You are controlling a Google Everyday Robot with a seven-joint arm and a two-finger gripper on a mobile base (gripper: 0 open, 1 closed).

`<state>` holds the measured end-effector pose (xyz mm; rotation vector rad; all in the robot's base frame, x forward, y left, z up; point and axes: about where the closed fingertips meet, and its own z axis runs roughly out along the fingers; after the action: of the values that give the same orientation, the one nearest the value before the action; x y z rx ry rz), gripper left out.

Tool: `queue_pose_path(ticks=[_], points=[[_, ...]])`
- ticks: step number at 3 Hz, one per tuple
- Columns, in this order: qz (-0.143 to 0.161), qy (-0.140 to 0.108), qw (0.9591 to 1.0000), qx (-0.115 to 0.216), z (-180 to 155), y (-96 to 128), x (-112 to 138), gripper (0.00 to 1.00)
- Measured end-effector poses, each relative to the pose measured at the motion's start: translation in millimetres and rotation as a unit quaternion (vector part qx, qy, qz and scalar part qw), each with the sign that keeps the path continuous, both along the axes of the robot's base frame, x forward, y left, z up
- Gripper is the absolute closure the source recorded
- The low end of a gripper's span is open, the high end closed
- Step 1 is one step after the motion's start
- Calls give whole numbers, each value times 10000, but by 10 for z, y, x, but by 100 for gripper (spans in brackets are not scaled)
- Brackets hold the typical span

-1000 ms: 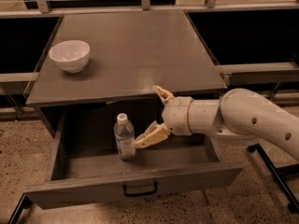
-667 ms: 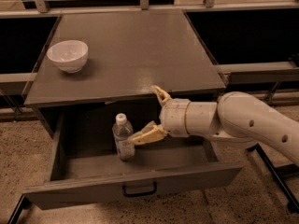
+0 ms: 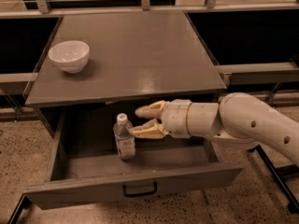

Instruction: Pick blue plastic bottle from top drawer and place on counter

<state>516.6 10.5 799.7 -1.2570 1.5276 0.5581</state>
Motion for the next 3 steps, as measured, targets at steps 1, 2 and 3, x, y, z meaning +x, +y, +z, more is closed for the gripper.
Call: queue_pose_path(ticks=[1, 2, 3], points=[[157, -263, 9995, 48, 85, 83, -133, 34], [337, -582, 9977, 81, 195, 181, -312, 26], [467, -707, 9963, 144, 204, 257, -336, 28]])
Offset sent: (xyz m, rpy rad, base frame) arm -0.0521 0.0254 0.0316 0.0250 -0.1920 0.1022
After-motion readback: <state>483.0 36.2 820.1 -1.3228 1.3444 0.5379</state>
